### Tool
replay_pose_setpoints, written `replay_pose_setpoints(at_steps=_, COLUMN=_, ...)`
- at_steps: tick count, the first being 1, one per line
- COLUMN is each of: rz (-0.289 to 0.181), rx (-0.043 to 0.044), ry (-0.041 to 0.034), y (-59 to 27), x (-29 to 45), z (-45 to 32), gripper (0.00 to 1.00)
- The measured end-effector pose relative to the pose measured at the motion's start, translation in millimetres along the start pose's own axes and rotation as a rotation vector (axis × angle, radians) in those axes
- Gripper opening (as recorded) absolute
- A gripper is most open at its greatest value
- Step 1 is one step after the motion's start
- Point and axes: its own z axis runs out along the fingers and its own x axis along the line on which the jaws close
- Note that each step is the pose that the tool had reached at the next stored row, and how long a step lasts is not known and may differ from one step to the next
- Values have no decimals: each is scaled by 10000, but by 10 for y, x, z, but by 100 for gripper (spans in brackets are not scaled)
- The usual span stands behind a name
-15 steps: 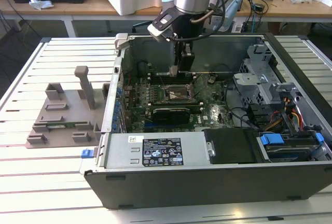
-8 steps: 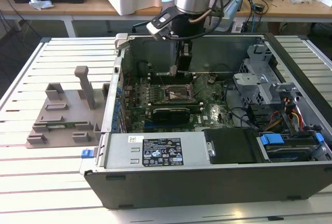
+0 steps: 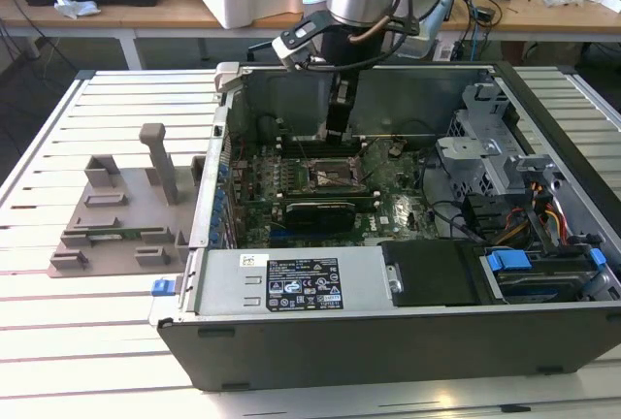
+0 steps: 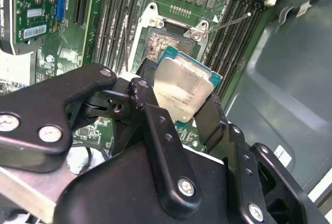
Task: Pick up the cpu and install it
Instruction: 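Place the cpu into insertion slot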
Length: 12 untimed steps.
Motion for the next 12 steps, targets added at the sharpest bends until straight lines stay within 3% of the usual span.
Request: replay_pose_setpoints(at_steps=12, rz=1493, rx=21, ry=90, y=7, x=2, z=-1, gripper=55)
